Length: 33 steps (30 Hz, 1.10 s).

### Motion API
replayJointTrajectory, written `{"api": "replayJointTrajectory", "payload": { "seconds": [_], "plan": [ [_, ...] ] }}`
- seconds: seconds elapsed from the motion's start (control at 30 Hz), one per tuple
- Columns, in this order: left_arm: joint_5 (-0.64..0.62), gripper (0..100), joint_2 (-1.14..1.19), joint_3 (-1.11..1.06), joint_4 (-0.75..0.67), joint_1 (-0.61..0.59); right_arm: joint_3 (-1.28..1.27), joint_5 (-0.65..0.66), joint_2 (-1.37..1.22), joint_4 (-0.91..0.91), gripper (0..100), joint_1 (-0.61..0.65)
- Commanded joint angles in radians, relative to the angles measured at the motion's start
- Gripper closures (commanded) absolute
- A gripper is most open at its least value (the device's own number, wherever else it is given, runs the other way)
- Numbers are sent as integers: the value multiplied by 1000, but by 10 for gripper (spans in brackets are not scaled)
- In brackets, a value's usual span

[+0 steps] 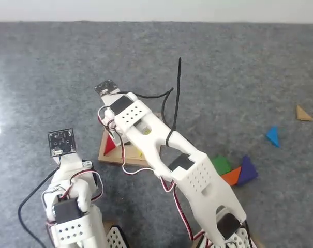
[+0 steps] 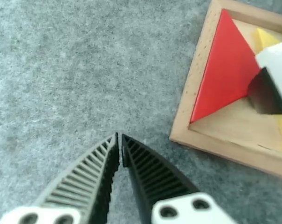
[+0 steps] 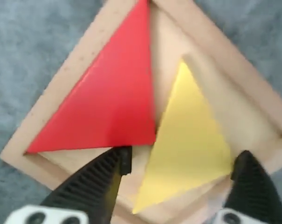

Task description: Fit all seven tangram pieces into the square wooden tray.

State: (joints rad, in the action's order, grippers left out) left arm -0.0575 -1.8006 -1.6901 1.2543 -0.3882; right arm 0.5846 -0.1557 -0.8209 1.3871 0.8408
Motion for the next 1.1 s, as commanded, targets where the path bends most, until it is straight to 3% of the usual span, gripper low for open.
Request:
{"api": "replayJointTrajectory", "payload": {
  "seconds": [0.0, 0.3, 0.4, 0.57, 1.07],
  "plan": [
    [5, 987, -17, 7, 8, -2, 57, 61, -2, -12, 805, -8],
    [5, 987, -17, 7, 8, -2, 61, 71, -42, 68, 749, -33],
    [5, 987, -17, 7, 8, -2, 81, 115, -64, 91, 801, -30],
    [5, 987, -17, 7, 8, -2, 110, 175, -81, 124, 979, -39],
    [5, 987, -17, 7, 8, -2, 117, 178, 101, 213, 991, -74]
  ]
}}
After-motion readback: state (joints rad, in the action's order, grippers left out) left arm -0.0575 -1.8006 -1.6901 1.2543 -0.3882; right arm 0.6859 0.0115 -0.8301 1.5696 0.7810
